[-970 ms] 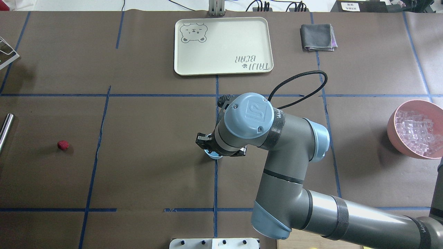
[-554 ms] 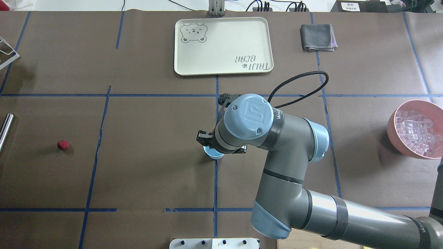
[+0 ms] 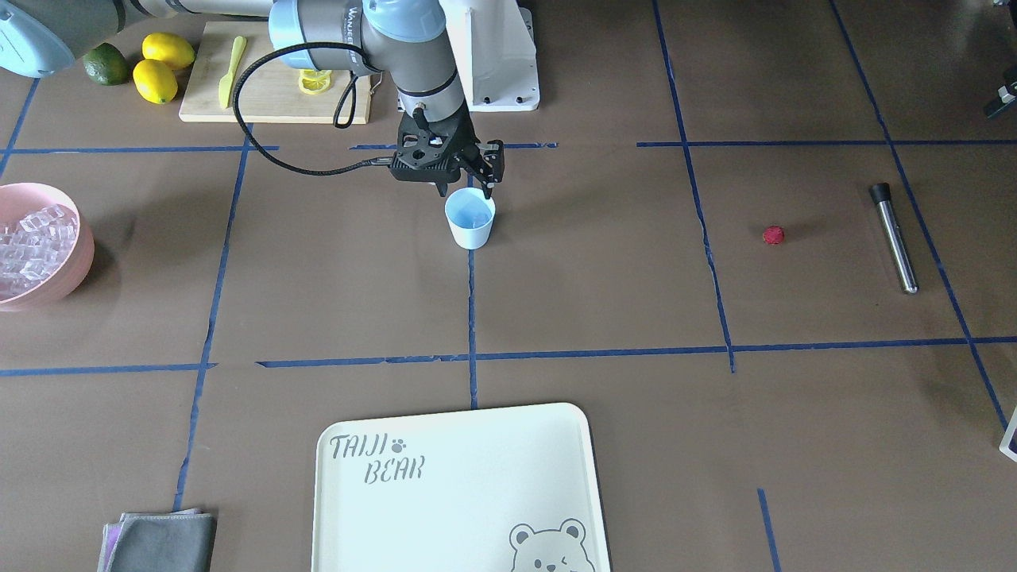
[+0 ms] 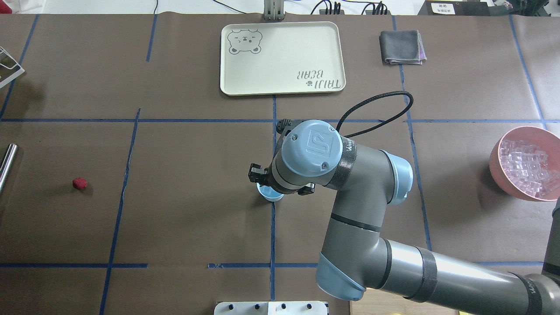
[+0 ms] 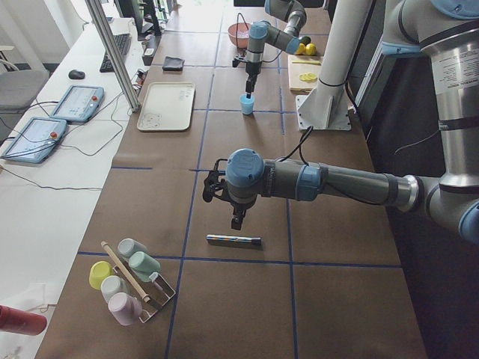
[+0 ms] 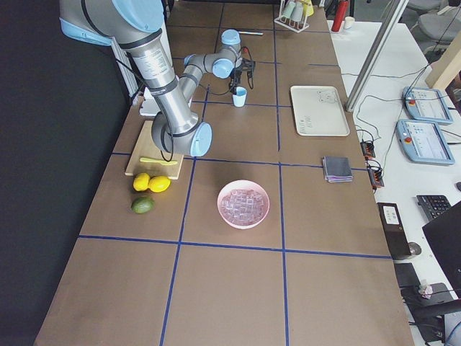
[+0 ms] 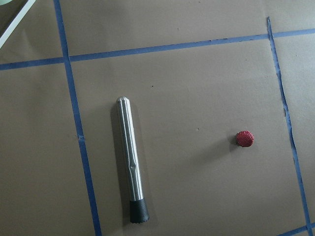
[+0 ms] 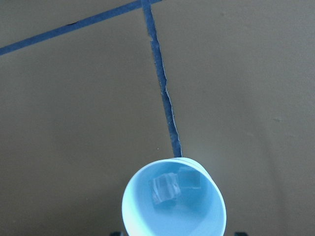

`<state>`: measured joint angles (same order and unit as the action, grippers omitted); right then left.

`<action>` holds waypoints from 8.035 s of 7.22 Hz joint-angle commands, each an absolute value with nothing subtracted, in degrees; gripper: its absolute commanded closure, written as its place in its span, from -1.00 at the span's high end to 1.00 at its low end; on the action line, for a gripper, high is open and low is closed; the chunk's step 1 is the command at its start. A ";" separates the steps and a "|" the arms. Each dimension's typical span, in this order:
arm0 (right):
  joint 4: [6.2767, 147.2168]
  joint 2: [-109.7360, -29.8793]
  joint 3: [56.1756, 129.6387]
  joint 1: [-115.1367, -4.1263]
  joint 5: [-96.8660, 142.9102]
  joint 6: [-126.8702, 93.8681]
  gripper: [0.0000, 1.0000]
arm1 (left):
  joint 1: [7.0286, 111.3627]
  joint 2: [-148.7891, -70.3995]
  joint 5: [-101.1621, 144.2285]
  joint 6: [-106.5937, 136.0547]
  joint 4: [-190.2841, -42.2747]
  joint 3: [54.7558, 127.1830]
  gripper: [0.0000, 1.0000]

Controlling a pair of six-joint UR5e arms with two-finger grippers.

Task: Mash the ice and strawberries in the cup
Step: 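Withdraw the right gripper toward the bowl while the left gripper approaches the strawberry, then lower the left gripper onto the red strawberry and grasp it, then carry the strawberry with the left gripper over the cup and release, then move the empty left gripper back toward the steel muddler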

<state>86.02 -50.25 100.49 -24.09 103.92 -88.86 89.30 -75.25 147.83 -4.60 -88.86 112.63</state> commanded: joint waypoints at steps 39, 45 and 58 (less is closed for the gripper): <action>100.20 -93.16 118.39 -75.50 133.24 -9.93 1.00 | 44.48 -103.46 129.19 75.84 -117.42 106.35 -1.00; 100.20 -93.25 118.21 -75.67 133.42 -10.02 1.00 | 30.67 -128.23 115.05 92.20 -117.68 93.88 -1.00; 100.20 -93.86 117.60 -75.76 133.42 -9.93 1.00 | 52.86 -99.47 133.11 56.36 -117.51 105.47 1.00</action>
